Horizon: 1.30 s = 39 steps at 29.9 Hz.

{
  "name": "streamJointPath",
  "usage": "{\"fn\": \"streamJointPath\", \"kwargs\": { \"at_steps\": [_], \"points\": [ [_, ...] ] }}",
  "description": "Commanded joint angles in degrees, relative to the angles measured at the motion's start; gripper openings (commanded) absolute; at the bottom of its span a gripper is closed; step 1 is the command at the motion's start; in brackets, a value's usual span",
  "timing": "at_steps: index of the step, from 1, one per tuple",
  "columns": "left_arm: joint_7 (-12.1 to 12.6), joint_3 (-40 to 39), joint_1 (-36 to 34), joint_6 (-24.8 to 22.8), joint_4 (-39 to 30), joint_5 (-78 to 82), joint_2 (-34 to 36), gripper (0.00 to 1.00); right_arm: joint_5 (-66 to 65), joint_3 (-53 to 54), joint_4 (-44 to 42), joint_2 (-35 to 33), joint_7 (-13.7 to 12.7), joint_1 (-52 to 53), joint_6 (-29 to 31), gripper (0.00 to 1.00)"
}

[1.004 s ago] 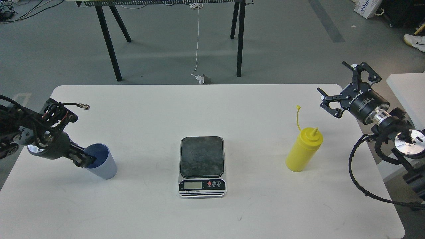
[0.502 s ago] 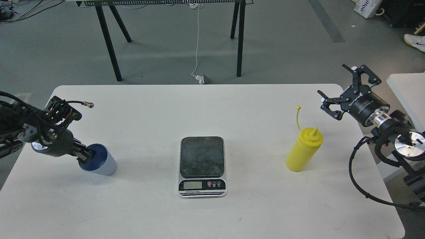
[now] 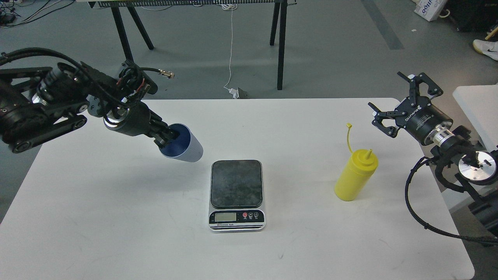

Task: Pour seasoning into cup on scale with both arms
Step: 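Lift the blue cup and carry it onto the scale, then release the cup on the scale and raise the left gripper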

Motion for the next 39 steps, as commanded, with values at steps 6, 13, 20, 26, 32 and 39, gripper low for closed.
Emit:
{"fn": "streamJointPath", "kwargs": {
  "at_steps": [6,13,20,26,32,39],
  "points": [
    [-0.01,0.09,-1.11,0.0,0.32,-0.1,-12.22,0.0,0.0,0.05,0.0,-0.16,0.01,-0.07,0.0,1.0],
    [-0.01,0.53,0.03,0.0,0.58,-0.19,-13.81,0.0,0.0,0.13,0.0,-0.43,0.01,-0.24,0.0,1.0],
    [-0.01,0.27,1.61,0.0,0.67,-0.27,-13.73,0.06,0.0,0.13,0.0,-0.34,0.01,-0.59,0.0,1.0],
    [-0.01,0.26,3.28,0.0,0.84,-0.19,-13.64,0.12,0.0,0.22,-0.09,-0.34,0.01,-0.68,0.0,1.0],
    [-0.01,0.35,3.99,0.0,1.28,0.08,-13.38,0.16,0.0,0.13,-0.09,-0.25,0.1,-0.86,0.0,1.0],
    [-0.01,-0.17,3.55,0.0,1.72,-0.62,-13.02,0.36,0.0,0.13,-0.09,-0.17,0.01,-0.95,0.0,1.0]
  ]
}}
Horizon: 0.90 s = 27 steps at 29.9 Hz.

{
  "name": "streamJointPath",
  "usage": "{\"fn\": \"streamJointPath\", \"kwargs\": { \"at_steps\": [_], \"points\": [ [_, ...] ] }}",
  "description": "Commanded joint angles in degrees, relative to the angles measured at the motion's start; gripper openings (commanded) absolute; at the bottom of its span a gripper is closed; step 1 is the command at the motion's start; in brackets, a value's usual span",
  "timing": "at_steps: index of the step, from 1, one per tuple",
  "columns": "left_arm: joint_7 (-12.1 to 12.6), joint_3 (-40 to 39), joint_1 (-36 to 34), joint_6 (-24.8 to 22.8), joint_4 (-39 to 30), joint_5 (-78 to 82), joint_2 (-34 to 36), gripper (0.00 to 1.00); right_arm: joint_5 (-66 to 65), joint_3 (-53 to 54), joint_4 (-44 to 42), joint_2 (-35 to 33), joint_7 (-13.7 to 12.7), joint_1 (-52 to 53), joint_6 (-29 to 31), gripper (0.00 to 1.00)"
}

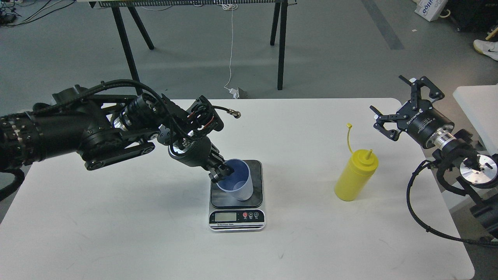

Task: Pour seasoning into cup on scale with both arms
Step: 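Release the cup on the scale and raise the left gripper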

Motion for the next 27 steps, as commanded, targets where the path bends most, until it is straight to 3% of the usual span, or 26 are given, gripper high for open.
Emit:
{"fn": "streamJointPath", "kwargs": {
  "at_steps": [1,6,11,18,23,26,27],
  "points": [
    [-0.01,-0.48,-0.45,0.0,0.21,-0.8,0.15,0.39,0.0,-0.01,0.0,0.07,-0.06,-0.01,0.0,1.0],
    [-0.01,-1.45,-0.97,0.0,2.49,-6.94,-0.03,0.56,0.0,-0.1,0.0,0.16,-0.23,0.17,0.0,1.0],
    [-0.01,-1.54,-1.85,0.0,2.49,-11.68,1.63,0.86,0.0,-0.19,0.09,0.16,-0.67,0.78,0.0,1.0],
    [-0.01,-4.78,-3.61,0.0,6.96,-28.9,8.14,0.98,0.87,-0.71,1.58,-0.8,-1.72,4.29,0.0,1.0],
    [-0.01,-9.61,-3.35,0.0,13.64,-42.25,12.8,0.99,5.51,2.18,6.32,-5.8,-8.39,4.65,0.0,1.0],
    [-0.01,-12.08,-1.95,0.0,18.12,-49.56,13.59,0.99,19.54,2.54,10.71,-10.72,-14.45,3.34,0.0,1.0],
    [-0.01,-12.26,-0.38,0.0,19.62,-51.84,13.77,0.99,27.95,2.63,12.55,-13.0,-17.69,1.42,0.0,1.0]
  ]
}}
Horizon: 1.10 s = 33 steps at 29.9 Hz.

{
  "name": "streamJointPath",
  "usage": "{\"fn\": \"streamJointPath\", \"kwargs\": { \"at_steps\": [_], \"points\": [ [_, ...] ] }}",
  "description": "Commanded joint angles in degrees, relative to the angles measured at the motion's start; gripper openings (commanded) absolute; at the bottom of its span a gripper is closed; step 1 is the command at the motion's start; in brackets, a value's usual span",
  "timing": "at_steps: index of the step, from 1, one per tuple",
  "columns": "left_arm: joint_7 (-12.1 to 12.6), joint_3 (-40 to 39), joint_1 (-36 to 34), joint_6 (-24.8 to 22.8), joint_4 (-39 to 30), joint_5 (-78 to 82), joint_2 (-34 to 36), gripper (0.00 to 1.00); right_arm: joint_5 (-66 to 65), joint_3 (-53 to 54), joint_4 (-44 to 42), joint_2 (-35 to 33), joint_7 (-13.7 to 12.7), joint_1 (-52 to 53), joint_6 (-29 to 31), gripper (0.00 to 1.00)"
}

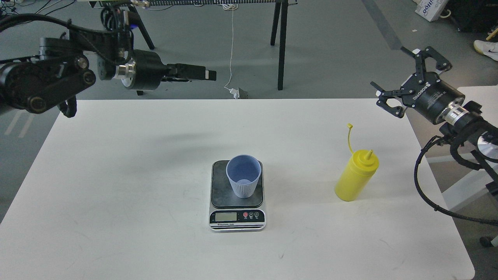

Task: Pour seasoning into cup on scale with both arms
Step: 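Release the cup on the scale and raise the left gripper, then move the right gripper low beside the yellow bottle and grasp it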

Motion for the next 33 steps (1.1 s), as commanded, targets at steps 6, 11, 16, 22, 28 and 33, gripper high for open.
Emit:
{"fn": "streamJointPath", "kwargs": {
  "at_steps": [6,11,16,22,28,33],
  "points": [
    [0.0,-1.9,8.08,0.0,5.1,-8.72,0.79,0.99,37.48,0.56,11.11,-14.66,-10.84,-16.06,0.0,1.0],
    [0.0,-2.43,10.8,0.0,5.1,-12.15,0.61,0.99,38.55,0.56,12.43,-15.46,-10.84,-30.21,0.0,1.0],
    [0.0,-2.43,13.0,0.0,5.1,-12.15,0.43,0.99,37.76,-0.5,13.23,-14.76,-11.28,-39.63,0.0,1.0],
    [0.0,-2.34,13.36,0.0,5.1,-11.98,0.61,0.99,35.83,-2.61,11.04,-10.2,-12.07,-40.53,0.0,1.0],
    [0.0,-2.25,13.36,0.0,5.1,-11.8,0.7,0.99,30.64,-2.78,6.91,-2.99,-12.07,-36.93,0.0,1.0],
    [0.0,-2.17,13.88,0.0,5.1,-11.8,0.7,0.99,26.95,-2.78,2.34,1.93,-12.07,-33.76,0.0,1.0]
  ]
}}
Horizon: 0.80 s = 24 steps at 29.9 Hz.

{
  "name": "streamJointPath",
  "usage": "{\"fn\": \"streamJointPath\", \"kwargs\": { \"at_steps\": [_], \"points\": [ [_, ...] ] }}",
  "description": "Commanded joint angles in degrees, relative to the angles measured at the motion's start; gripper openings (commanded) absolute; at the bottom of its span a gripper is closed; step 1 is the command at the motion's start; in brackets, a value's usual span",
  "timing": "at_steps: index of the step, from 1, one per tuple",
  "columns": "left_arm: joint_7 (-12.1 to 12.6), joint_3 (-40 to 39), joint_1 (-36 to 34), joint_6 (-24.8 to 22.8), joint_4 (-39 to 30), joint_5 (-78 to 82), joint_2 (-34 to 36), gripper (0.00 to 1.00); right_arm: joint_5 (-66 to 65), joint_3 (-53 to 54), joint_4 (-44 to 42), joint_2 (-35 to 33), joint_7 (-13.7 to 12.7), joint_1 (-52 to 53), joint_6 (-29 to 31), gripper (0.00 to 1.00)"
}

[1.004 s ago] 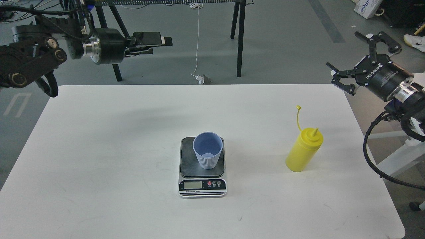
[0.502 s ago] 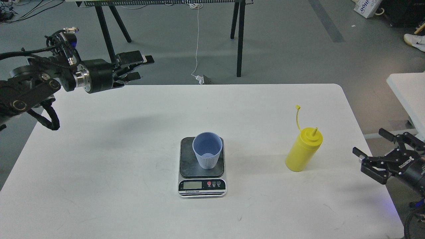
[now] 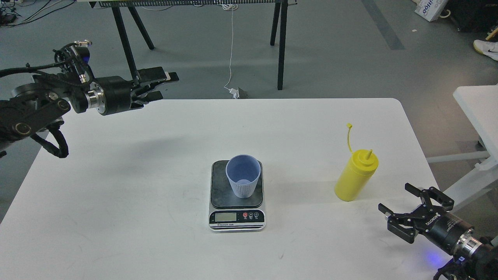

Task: Pour seasoning into cup on scale with both arms
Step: 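Move the right gripper low beside the yellow bottle and grasp it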

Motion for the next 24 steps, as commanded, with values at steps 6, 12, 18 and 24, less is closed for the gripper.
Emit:
{"fn": "streamJointPath", "kwargs": {
  "at_steps": [6,12,18,24],
  "points": [
    [0.0,0.03,0.91,0.0,0.0,0.0,0.0,0.99,-5.21,-0.09,-5.02,6.27,0.01,4.24,0.0,1.0],
    [0.0,0.03,1.08,0.0,0.0,0.0,0.09,0.99,-6.71,-1.05,-8.71,9.44,0.1,6.35,0.0,1.0],
    [0.0,0.12,1.17,0.0,0.0,-0.08,0.18,0.99,-7.32,-3.51,-11.88,11.99,0.36,8.73,0.0,1.0],
    [0.0,0.12,1.17,0.0,0.0,-0.08,0.18,0.99,-7.41,-3.69,-12.32,12.78,0.45,9.69,0.0,1.0]
  ]
}}
